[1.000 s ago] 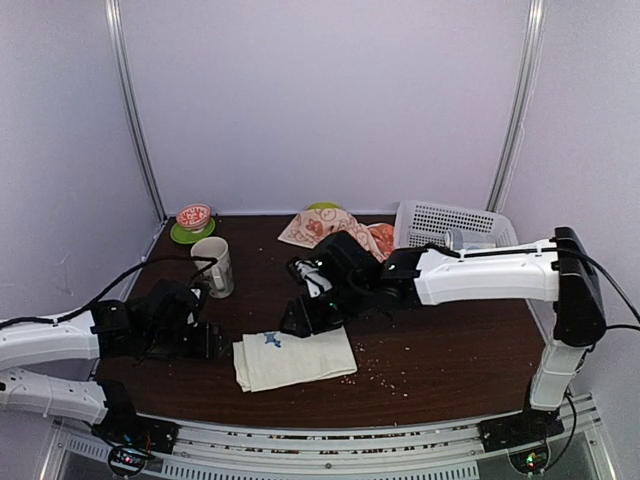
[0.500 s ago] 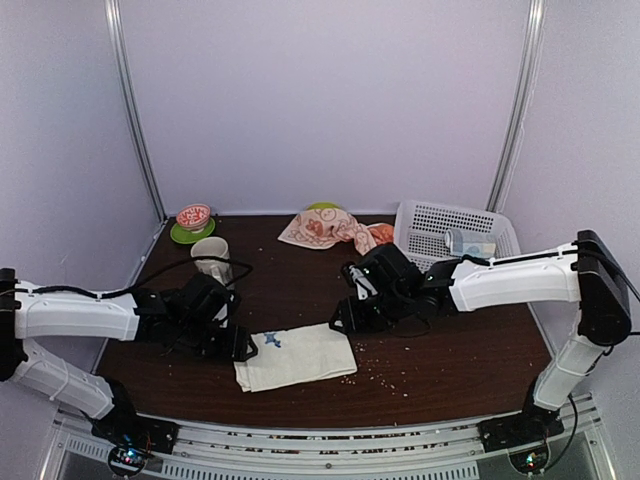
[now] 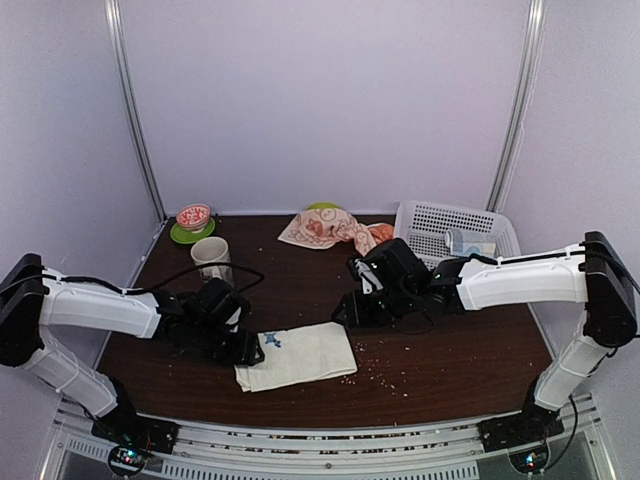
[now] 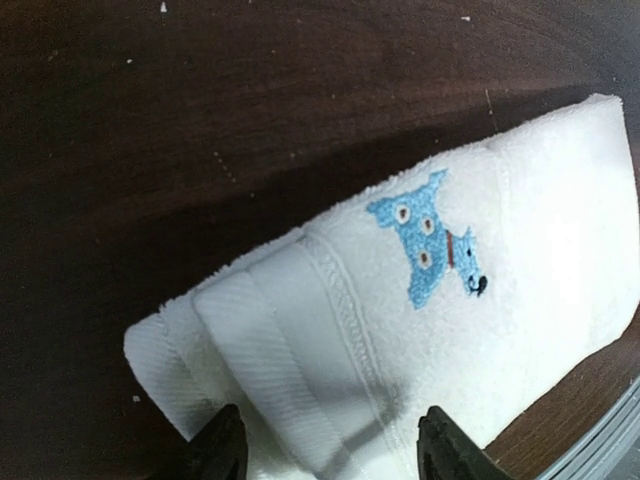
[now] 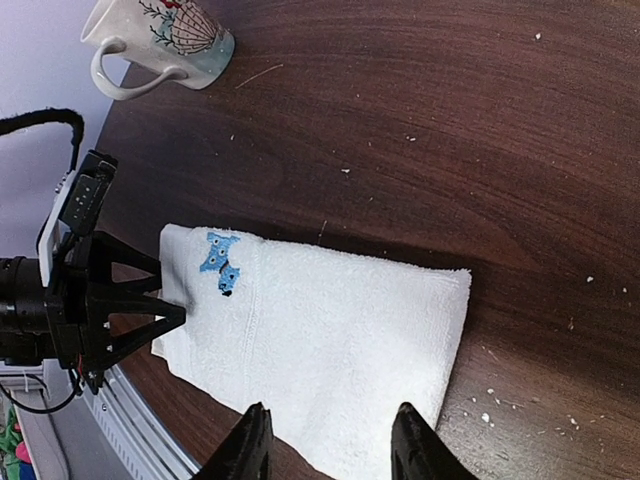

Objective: Roll the towels
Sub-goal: Adjust the towel at the center of the board.

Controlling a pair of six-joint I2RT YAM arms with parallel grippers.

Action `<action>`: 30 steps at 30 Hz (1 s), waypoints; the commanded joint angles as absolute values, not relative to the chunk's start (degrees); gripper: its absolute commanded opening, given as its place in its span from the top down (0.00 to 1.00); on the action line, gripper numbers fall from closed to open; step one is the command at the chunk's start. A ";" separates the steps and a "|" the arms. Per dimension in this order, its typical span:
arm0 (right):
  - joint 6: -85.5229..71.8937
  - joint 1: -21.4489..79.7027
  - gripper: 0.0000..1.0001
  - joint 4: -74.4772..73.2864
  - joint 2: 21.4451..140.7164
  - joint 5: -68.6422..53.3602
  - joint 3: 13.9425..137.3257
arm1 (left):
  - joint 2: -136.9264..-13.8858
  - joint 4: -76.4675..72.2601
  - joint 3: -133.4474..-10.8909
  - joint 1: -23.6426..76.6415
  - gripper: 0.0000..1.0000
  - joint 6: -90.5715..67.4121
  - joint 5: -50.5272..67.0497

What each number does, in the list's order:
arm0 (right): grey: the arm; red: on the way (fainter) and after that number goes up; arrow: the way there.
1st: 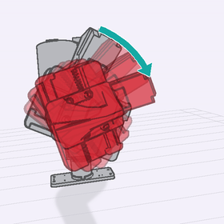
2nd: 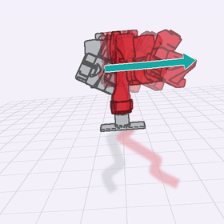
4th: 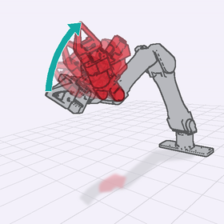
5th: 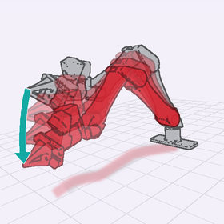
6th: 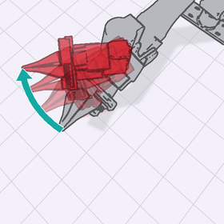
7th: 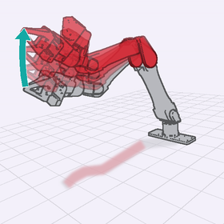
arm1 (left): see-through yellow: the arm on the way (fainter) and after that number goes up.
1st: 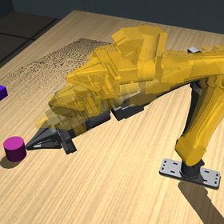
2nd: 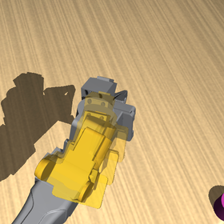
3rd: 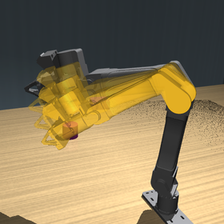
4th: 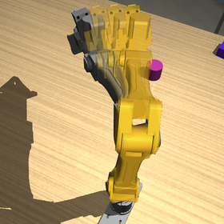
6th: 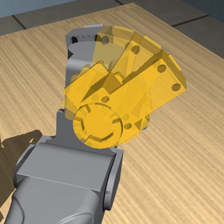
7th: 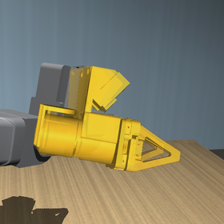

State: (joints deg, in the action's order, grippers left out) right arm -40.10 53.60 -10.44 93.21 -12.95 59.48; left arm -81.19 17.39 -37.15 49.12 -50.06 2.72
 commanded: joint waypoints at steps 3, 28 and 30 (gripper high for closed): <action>-41.11 53.35 0.61 -8.59 92.24 -13.17 58.75 | -81.41 12.97 -36.34 48.25 0.44 -50.12 4.09; -41.93 52.92 0.63 -7.04 91.95 -13.45 57.03 | -80.76 7.64 -30.45 46.13 0.37 -55.62 7.37; -42.01 52.78 0.63 -6.80 91.88 -13.57 56.72 | -81.33 6.35 -30.40 45.97 0.39 -56.01 8.34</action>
State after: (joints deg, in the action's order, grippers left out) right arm -41.60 53.25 -8.12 93.21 -13.28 57.69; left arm -79.92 9.02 -32.49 46.78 -53.84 5.87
